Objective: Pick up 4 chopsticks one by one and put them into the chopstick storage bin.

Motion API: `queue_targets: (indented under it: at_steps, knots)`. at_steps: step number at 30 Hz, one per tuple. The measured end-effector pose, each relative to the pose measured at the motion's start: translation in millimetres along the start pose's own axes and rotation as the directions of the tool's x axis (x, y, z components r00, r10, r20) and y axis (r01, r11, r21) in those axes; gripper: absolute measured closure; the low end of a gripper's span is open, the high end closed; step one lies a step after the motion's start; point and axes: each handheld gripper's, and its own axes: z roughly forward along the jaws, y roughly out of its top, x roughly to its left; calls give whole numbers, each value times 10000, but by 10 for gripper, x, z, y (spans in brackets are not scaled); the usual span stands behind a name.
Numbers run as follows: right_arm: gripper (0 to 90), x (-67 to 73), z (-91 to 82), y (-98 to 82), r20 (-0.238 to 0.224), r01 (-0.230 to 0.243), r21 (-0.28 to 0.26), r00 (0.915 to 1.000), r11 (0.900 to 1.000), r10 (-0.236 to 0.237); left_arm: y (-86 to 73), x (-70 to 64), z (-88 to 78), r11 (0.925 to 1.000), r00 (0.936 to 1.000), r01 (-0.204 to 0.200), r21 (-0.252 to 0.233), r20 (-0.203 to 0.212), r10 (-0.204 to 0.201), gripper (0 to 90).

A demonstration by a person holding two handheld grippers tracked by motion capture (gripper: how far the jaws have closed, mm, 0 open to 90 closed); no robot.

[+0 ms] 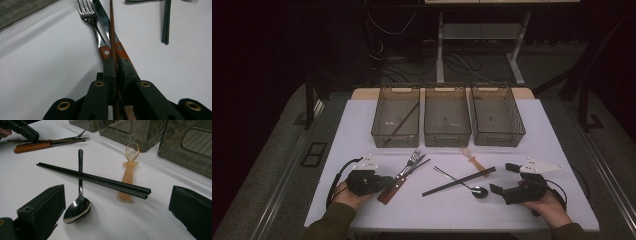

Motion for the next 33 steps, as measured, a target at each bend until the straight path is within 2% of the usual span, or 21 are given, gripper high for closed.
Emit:
queue_targets:
  at_steps: [4,10,11,15,22,33]
  knots:
    - [9,0,1,0,-5,2,2,10000,10000,-2,6,-7,4,10000,10000,29,-1,-11,-29,844]
    - [9,-2,1,0,-14,-3,-11,10000,10000,3,30,-17,0,9997,9998,-188,185,55,187,846]
    - [9,-1,1,0,-15,5,-4,10000,10000,-5,30,-25,0,9999,10000,-88,137,40,88,845]
    - [9,0,1,0,-20,1,-4,10000,10000,-1,41,-21,-16,9998,9998,-196,58,29,196,846]
    - [9,0,1,0,-24,-30,-15,10000,10000,30,70,-32,-64,9998,10000,1,-193,-87,-3,846]
    - [9,55,38,-10,-194,-88,15,9998,10000,88,121,-9,-137,9996,9997,-129,-258,-189,124,845]
